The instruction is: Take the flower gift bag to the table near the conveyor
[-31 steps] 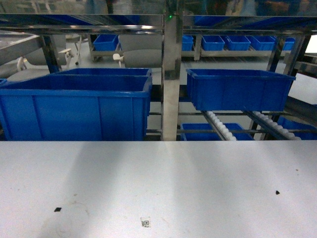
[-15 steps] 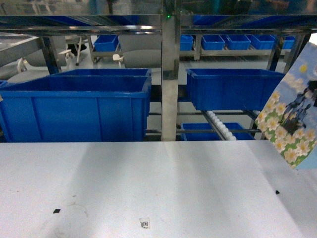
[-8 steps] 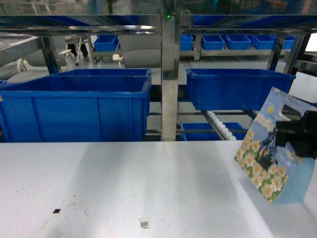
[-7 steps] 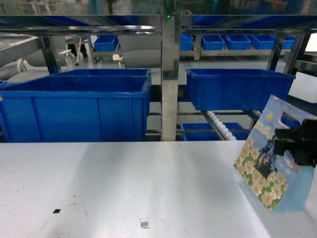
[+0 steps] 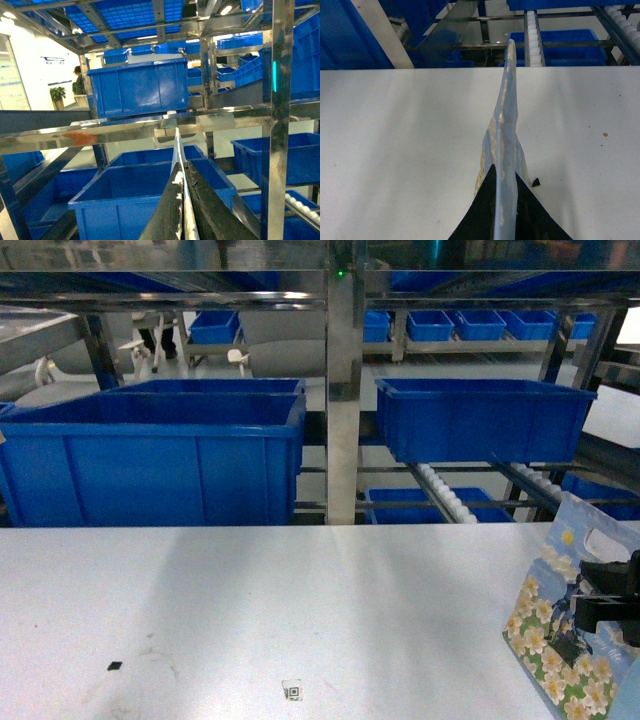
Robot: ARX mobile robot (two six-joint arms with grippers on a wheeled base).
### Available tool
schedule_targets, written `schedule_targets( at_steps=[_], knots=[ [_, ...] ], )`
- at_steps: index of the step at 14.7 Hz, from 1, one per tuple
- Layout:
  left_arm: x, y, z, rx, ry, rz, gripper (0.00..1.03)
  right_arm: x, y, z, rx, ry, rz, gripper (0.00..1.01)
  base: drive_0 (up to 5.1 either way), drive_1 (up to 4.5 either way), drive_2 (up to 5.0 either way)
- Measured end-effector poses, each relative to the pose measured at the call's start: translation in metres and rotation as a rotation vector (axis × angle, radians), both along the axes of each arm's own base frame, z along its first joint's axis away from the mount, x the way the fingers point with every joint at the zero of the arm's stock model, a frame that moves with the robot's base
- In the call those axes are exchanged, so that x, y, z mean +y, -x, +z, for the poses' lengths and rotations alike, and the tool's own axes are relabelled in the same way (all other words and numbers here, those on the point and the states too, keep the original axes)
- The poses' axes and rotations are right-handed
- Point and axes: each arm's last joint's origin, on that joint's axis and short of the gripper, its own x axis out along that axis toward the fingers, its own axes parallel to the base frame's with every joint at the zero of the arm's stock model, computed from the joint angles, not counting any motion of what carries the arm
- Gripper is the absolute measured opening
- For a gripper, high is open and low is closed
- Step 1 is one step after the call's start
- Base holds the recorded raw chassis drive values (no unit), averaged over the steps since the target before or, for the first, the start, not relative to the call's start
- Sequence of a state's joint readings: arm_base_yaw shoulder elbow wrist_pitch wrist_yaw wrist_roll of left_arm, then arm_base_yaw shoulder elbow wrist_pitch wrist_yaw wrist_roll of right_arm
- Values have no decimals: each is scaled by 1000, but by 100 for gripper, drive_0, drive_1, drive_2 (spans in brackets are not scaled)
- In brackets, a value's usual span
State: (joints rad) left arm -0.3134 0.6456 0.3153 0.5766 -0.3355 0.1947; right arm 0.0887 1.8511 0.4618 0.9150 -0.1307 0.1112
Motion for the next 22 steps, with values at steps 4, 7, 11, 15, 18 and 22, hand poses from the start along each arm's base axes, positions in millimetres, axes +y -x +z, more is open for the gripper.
schedule_targets(
  at_steps=[4,7,11,15,18,22],
  knots=[
    [0,0,0,1,0,0,2,-3,19,-5,-6,-2,-3,31,0,0,0],
    [0,0,0,1,0,0,2,-6,26,4,-75,15,-27,77,0,0,0],
    [0,0,0,0,0,0,2,-12,40,40,-220,42,-140,98,0,0,0],
    [0,0,0,1,0,0,2,-35,76,73,-297,92,-274,98,0,0,0],
    [0,0,0,1,0,0,2,-40,119,78,-282,109,-303,98,0,0,0],
    [0,0,0,1,0,0,2,-49,154,83,-315,143,-327,98,0,0,0]
  ],
)
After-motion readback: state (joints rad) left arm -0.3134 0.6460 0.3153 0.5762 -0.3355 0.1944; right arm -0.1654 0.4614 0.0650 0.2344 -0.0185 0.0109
